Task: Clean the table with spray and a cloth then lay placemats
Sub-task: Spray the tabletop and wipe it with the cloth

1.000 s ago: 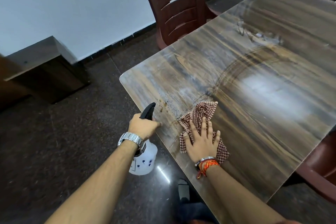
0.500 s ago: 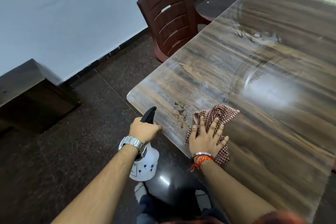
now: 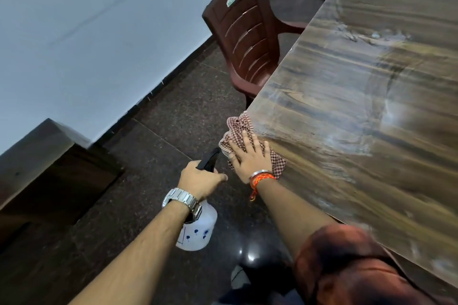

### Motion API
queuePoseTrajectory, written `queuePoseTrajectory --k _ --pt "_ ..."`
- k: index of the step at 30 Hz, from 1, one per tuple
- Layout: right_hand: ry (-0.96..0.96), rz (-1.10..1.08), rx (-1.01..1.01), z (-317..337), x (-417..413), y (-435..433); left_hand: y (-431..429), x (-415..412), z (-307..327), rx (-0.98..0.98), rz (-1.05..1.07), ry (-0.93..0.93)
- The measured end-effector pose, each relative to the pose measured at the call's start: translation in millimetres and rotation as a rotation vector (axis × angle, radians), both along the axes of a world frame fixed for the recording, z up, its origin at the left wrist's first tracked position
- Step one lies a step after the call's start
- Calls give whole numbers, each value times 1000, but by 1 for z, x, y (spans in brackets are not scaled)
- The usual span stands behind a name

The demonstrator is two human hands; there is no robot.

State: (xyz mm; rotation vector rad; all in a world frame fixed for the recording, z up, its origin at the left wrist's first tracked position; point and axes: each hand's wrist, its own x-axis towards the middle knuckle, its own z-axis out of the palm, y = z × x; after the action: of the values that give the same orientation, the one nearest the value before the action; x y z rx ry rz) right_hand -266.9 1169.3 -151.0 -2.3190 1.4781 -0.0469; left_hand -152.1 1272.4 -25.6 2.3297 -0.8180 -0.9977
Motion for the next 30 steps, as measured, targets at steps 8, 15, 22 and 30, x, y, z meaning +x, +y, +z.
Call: queuePoseTrajectory --k 8,15,22,30 --pt "76 -805 11 -8 -158 41 -21 5 -8 10 -195 47" --pt "32 -1245 38 -4 -192 70 -54 -4 -10 7 -302 90" --pt "77 -1082 -107 -16 -117 45 -122 -7 -3 -61 -373 3" --pt "36 -1026 -115 -12 -46 1 -185 10 -1 -9 -593 -2"
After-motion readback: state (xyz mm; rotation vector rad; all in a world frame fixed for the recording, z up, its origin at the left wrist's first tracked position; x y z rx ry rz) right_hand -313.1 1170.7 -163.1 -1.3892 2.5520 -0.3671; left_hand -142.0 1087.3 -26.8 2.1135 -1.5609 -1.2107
